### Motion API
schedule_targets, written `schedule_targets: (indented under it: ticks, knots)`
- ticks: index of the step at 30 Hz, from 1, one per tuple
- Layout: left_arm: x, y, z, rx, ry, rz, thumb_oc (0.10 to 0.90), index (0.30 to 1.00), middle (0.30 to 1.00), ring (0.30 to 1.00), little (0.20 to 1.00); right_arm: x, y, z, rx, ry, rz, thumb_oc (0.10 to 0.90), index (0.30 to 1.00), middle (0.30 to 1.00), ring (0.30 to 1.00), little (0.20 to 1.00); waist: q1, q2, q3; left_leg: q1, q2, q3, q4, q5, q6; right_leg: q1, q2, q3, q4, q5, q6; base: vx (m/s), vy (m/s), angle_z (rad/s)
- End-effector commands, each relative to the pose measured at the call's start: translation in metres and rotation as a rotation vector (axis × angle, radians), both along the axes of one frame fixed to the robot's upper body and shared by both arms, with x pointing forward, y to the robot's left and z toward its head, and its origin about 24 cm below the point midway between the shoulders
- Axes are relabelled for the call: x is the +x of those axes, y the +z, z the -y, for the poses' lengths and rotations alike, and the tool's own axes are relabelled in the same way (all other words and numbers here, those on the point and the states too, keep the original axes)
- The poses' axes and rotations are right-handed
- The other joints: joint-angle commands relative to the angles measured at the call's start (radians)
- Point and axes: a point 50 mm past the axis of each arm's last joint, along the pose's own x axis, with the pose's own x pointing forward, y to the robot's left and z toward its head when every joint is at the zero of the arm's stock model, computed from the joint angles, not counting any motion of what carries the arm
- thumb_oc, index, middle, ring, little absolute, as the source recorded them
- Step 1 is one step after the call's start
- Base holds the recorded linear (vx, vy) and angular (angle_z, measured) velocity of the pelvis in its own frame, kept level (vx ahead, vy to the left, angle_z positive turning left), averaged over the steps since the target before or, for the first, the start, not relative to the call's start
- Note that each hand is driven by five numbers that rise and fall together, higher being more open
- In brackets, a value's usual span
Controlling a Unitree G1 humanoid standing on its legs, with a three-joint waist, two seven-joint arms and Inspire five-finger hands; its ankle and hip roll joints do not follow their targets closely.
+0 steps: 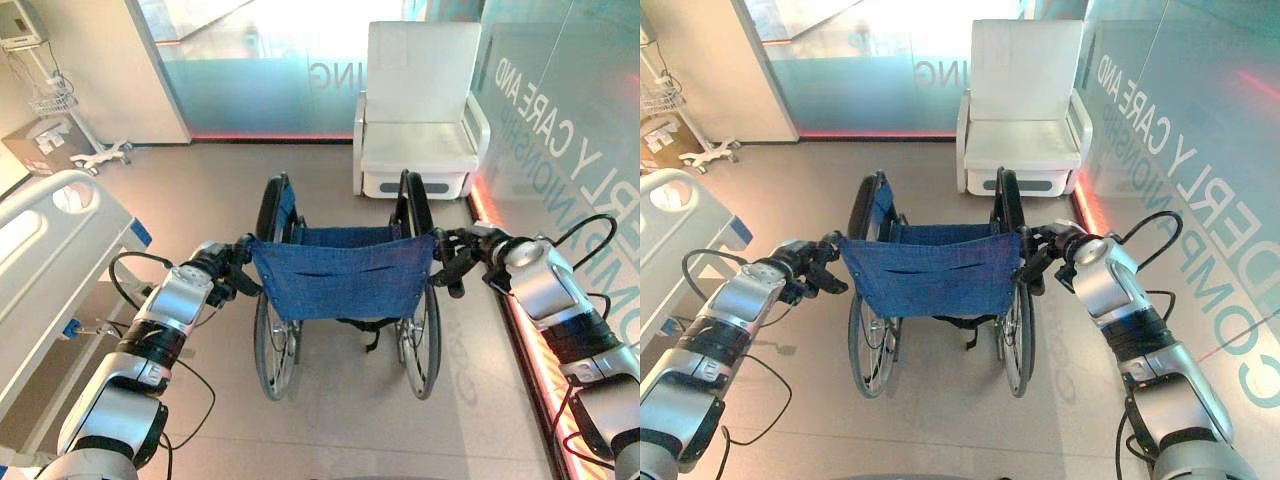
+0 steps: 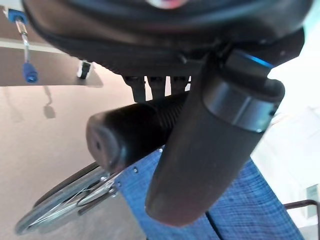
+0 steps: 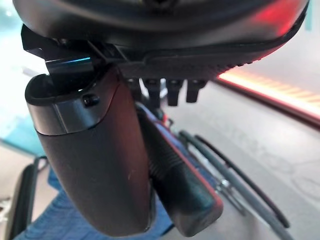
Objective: Push the wheelchair next to the bed
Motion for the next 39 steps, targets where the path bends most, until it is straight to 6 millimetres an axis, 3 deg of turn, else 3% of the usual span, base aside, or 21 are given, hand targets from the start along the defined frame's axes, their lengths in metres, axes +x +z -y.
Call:
schedule_targets:
  ticks: [1, 10, 12, 14, 18, 20, 21, 24, 31, 37, 39]
  knots:
    - [-0.041, 0.008, -0.097, 0.364, 0.266, -0.219, 0.800, 0.900, 0.900, 0.900, 0.900, -0.021, -0.037, 0.055, -0.234, -0.198, -0.296, 0.800, 0.900, 0.900, 0.900, 0.900, 0.047, -0.041, -0.005, -0.023, -0.080, 0.012, 0.044, -0.071, -0.002, -0.025, 0.016, -0.006, 0.078, -0.059, 0.002, 0.00, 0.000, 0.00]
    - [-0.036, 0.013, -0.096, 0.374, 0.239, -0.274, 0.800, 0.900, 0.900, 0.900, 0.900, -0.025, -0.058, 0.054, -0.164, -0.217, -0.489, 0.800, 0.900, 0.900, 0.900, 0.900, 0.058, -0.039, -0.013, -0.028, -0.082, 0.008, 0.045, -0.071, -0.005, -0.026, 0.016, -0.008, 0.077, -0.059, 0.000, 0.00, 0.000, 0.00]
    - [-0.034, 0.012, -0.094, 0.370, 0.246, -0.242, 0.800, 0.900, 0.900, 0.900, 0.900, -0.025, -0.068, 0.052, -0.111, -0.266, -0.434, 0.800, 0.900, 0.900, 0.900, 0.900, 0.061, -0.038, -0.013, -0.028, -0.083, 0.004, 0.045, -0.070, -0.005, -0.025, 0.016, -0.008, 0.075, -0.057, 0.000, 0.00, 0.000, 0.00]
    - [-0.034, 0.007, -0.091, 0.371, 0.257, -0.212, 0.800, 0.900, 0.900, 0.900, 0.900, -0.017, -0.073, 0.043, -0.079, -0.340, -0.209, 0.800, 0.900, 0.900, 0.900, 0.900, 0.062, -0.034, -0.013, -0.026, -0.084, 0.002, 0.043, -0.071, -0.004, -0.025, 0.015, -0.006, 0.077, -0.059, 0.000, 0.00, 0.000, 0.00]
    - [-0.040, -0.015, -0.082, 0.368, 0.252, -0.221, 0.800, 0.900, 0.900, 0.900, 0.900, -0.013, -0.072, 0.033, -0.172, -0.386, -0.024, 0.800, 0.900, 0.900, 0.900, 0.900, 0.064, -0.024, -0.011, -0.032, -0.085, -0.002, 0.048, -0.076, -0.002, -0.032, 0.014, 0.001, 0.084, -0.062, 0.000, 0.00, 0.031, -0.07]
    - [-0.046, -0.027, -0.079, 0.369, 0.248, -0.239, 0.800, 0.900, 0.900, 0.900, 0.900, -0.022, -0.082, 0.035, -0.246, -0.381, -0.084, 0.800, 0.900, 0.900, 0.900, 0.900, 0.063, -0.018, -0.007, -0.033, -0.086, -0.003, 0.049, -0.078, 0.000, -0.035, 0.012, 0.005, 0.085, -0.062, 0.001, -0.02, 0.020, 0.01]
    - [-0.051, -0.035, -0.077, 0.374, 0.246, -0.259, 0.800, 0.900, 0.900, 0.900, 0.900, -0.036, -0.097, 0.039, -0.264, -0.370, -0.215, 0.800, 0.900, 0.900, 0.900, 0.900, 0.060, -0.015, -0.001, -0.034, -0.088, -0.003, 0.050, -0.081, 0.003, -0.036, 0.010, 0.008, 0.084, -0.062, 0.001, 0.00, 0.000, 0.00]
    - [-0.053, -0.033, -0.079, 0.390, 0.233, -0.306, 0.800, 0.900, 0.900, 0.900, 0.900, -0.048, -0.111, 0.040, -0.256, -0.338, -0.364, 0.800, 0.900, 0.900, 0.900, 0.900, 0.057, -0.013, 0.006, -0.031, -0.090, 0.001, 0.049, -0.081, 0.007, -0.034, 0.010, 0.007, 0.080, -0.059, -0.001, 0.00, 0.000, 0.00]
    - [-0.049, -0.022, -0.082, 0.354, 0.198, -0.427, 0.800, 0.900, 0.900, 0.900, 0.900, -0.047, -0.125, 0.036, -0.120, -0.312, -0.454, 0.800, 0.900, 0.900, 0.900, 0.900, 0.065, -0.013, 0.002, -0.036, -0.090, 0.002, 0.051, -0.073, 0.003, -0.031, 0.008, 0.001, 0.076, -0.053, -0.001, 0.00, 0.000, 0.00]
    - [-0.052, -0.025, -0.085, 0.208, 0.171, -0.548, 0.610, 0.615, 0.615, 0.615, 0.615, -0.035, -0.111, 0.041, -0.079, -0.316, -0.453, 0.800, 0.900, 0.900, 0.900, 0.900, 0.073, -0.010, -0.009, -0.037, -0.090, 0.000, 0.047, -0.066, -0.001, -0.030, 0.007, -0.008, 0.074, -0.049, 0.001, 0.00, 0.000, 0.00]
    - [-0.053, -0.025, -0.087, 0.188, 0.176, -0.551, 0.613, 0.620, 0.620, 0.620, 0.620, -0.033, -0.105, 0.045, -0.126, -0.310, -0.464, 0.800, 0.900, 0.900, 0.900, 0.900, 0.074, -0.009, -0.010, -0.037, -0.090, 0.002, 0.047, -0.065, -0.001, -0.031, 0.007, -0.009, 0.076, -0.050, 0.001, 0.00, 0.000, 0.00]
